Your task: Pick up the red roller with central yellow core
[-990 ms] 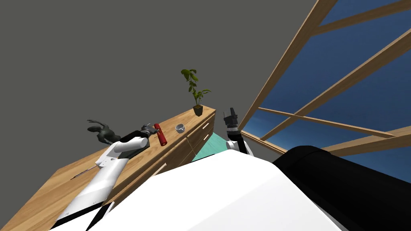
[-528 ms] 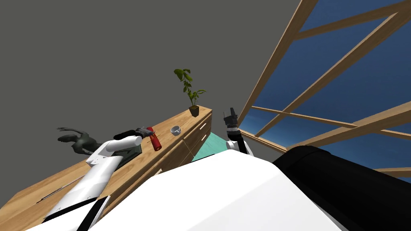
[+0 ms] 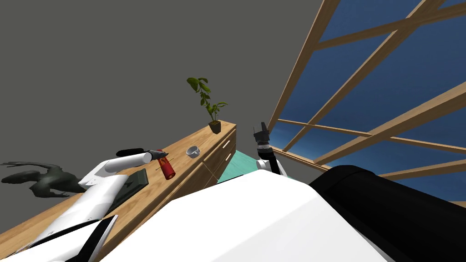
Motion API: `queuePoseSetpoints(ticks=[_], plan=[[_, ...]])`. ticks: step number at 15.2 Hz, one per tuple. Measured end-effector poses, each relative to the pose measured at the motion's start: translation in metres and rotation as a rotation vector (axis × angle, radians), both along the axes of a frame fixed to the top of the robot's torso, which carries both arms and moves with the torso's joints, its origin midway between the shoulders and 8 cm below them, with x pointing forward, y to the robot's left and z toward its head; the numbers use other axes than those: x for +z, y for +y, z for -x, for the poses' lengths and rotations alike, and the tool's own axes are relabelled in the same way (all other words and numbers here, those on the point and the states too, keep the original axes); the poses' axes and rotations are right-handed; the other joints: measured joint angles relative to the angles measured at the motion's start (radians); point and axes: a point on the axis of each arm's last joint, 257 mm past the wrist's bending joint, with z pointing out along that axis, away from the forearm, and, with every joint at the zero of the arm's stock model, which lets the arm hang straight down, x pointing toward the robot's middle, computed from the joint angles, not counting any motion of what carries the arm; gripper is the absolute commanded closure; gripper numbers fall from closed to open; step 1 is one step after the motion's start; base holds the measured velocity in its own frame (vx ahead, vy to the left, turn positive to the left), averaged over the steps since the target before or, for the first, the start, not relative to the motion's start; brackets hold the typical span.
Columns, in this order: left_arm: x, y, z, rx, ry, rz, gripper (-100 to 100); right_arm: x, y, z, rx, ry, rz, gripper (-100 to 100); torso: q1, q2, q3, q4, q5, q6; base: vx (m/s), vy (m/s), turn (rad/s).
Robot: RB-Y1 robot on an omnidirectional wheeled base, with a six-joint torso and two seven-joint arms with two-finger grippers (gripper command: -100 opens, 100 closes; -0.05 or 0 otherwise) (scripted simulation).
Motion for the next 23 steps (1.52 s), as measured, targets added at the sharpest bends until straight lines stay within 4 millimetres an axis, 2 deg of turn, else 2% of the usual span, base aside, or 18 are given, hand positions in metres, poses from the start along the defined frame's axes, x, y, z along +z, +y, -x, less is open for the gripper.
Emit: queuePoseSetpoints(ticks=[4, 7, 9, 17, 19, 23], plan=[[-0.006, 0.028, 0.023, 0.129, 0.046, 0.092, -100, 0.000, 0.000, 0.000, 0.000, 0.000, 0.000, 0, 0.000, 0.000, 0.000, 0.000, 0.000, 0.001, 0.016, -0.013, -0.149], [-0.015, 0.039, 0.038, 0.212, 0.083, 0.152, -100, 0.000, 0.000, 0.000, 0.000, 0.000, 0.000, 0, 0.001, 0.001, 0.000, 0.000, 0.000, 0.000, 0.013, -0.005, -0.058], [-0.017, 0.053, 0.051, 0.281, 0.101, 0.201, -100, 0.000, 0.000, 0.000, 0.000, 0.000, 0.000, 0, 0.000, 0.000, 0.000, 0.000, 0.000, 0.001, 0.017, -0.006, -0.140], [-0.033, 0.078, 0.101, 0.511, 0.178, 0.356, -100, 0.000, 0.000, 0.000, 0.000, 0.000, 0.000, 0, 0.001, 0.000, 0.000, 0.000, 0.000, 0.000, 0.015, -0.005, -0.102], [-0.036, 0.085, 0.119, 0.583, 0.195, 0.404, -100, 0.000, 0.000, 0.000, 0.000, 0.000, 0.000, 0, 0.001, 0.000, 0.000, 0.000, 0.000, 0.000, 0.016, 0.000, -0.097], [-0.041, 0.089, 0.145, 0.700, 0.230, 0.483, -100, 0.000, 0.000, 0.000, 0.000, 0.000, 0.000, 0, 0.001, 0.000, 0.000, 0.000, 0.000, 0.000, 0.018, -0.002, -0.090]])
